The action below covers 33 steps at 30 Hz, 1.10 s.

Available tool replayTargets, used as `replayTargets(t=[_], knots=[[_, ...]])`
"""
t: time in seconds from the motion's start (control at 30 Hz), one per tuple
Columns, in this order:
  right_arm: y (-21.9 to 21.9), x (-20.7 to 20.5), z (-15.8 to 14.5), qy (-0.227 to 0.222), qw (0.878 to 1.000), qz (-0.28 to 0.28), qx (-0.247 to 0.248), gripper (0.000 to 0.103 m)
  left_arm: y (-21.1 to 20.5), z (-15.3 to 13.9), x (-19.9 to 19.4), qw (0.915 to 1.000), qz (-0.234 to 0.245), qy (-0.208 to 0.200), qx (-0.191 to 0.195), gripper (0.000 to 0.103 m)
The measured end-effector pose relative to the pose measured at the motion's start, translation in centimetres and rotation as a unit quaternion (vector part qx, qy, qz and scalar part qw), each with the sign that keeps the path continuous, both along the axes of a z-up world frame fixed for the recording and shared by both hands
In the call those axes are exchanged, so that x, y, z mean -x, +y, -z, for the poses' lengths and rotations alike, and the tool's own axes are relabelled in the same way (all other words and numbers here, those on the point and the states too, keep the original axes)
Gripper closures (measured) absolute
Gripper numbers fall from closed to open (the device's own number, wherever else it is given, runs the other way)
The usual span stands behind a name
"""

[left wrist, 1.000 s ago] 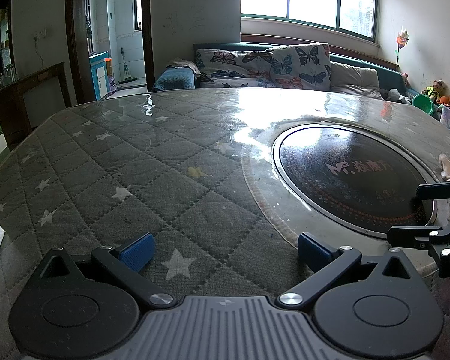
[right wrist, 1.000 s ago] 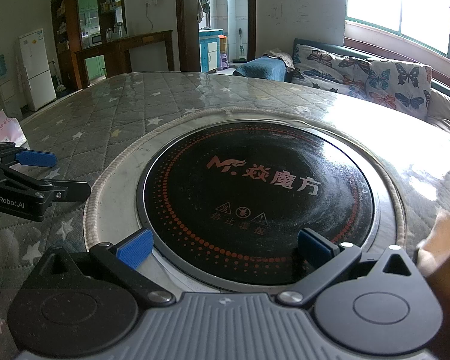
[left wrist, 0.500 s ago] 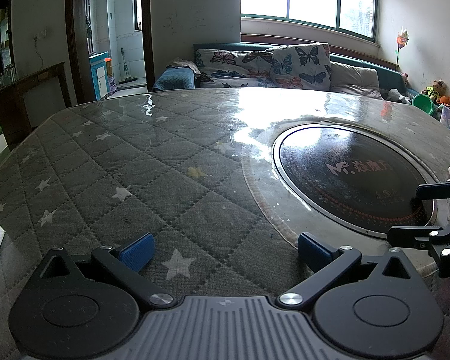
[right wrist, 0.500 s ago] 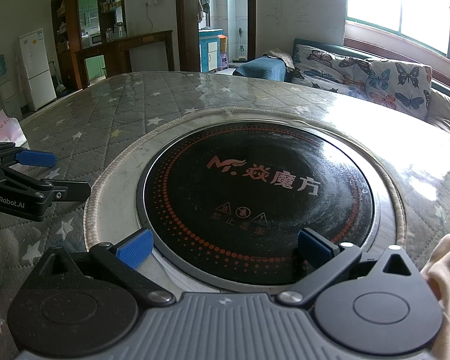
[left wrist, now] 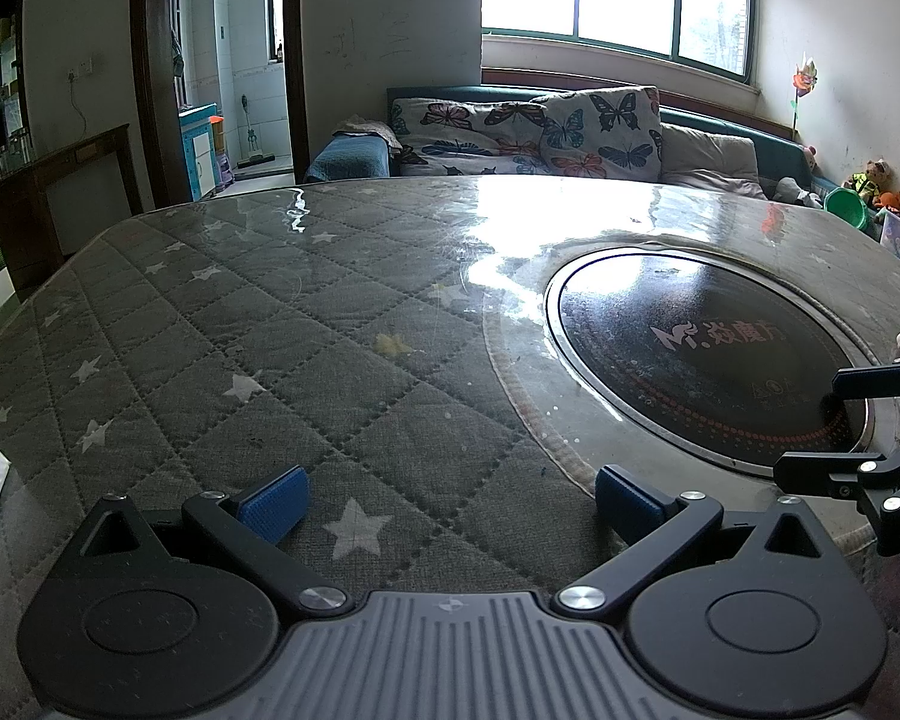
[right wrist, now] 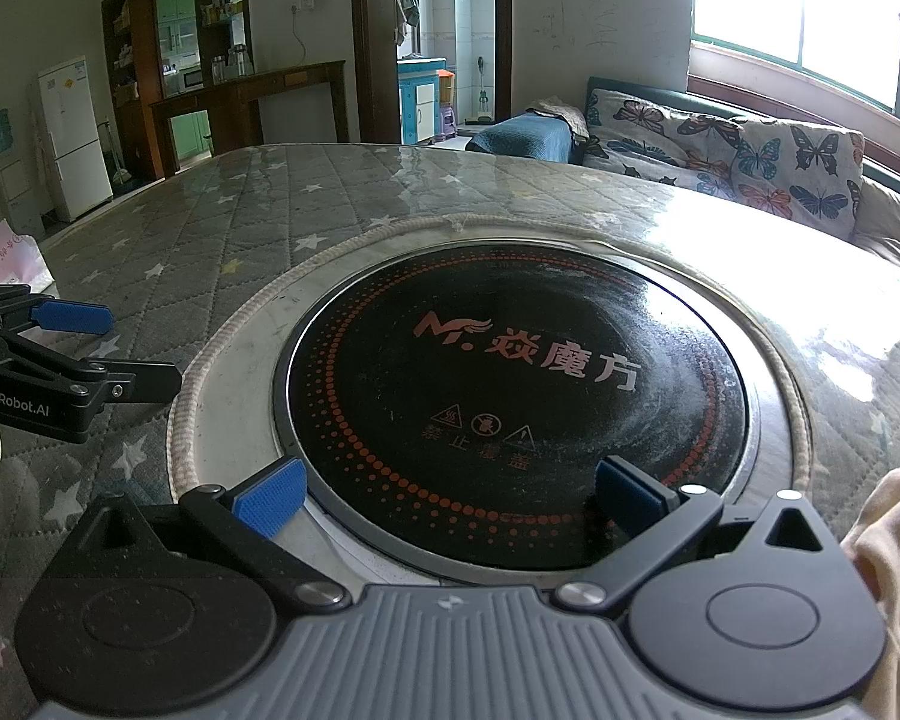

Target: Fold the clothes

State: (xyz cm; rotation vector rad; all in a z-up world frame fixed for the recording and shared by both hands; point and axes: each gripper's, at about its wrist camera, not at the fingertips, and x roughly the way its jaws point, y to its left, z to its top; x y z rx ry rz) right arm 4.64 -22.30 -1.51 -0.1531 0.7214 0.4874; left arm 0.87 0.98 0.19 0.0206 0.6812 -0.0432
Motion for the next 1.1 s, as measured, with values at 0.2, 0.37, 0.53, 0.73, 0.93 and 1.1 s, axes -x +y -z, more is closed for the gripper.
replayTargets(t=[0.2, 0.37, 0.53, 0.73, 0.93, 1.1], knots=[[0.1, 0.05, -0.02, 0.0, 1.0, 0.0, -0.001, 0.0, 0.07, -0.03, 0.01, 1.0, 0.0, 0.0, 0.001, 0.0], [0.14, 0.14, -0.09, 0.0, 1.0, 0.0, -0.001, 0.0, 0.07, 0.0, 0.01, 1.0, 0.0, 0.0, 0.0, 0.0], [0.16, 0.17, -0.1, 0.0, 1.0, 0.0, -0.001, 0.0, 0.07, 0.0, 0.0, 1.0, 0.0, 0.0, 0.0, 0.0], [0.14, 0.13, -0.09, 0.0, 1.0, 0.0, -0.001, 0.0, 0.11, -0.01, 0.0, 1.0, 0.0, 0.0, 0.0, 0.0], [0.14, 0.12, -0.08, 0.0, 1.0, 0.0, -0.001, 0.0, 0.3, -0.02, 0.0, 1.0, 0.0, 0.0, 0.0, 0.0], [0.16, 0.12, -0.08, 0.0, 1.0, 0.0, -0.001, 0.0, 0.43, 0.02, 0.02, 1.0, -0.001, 0.0, 0.001, 0.0]])
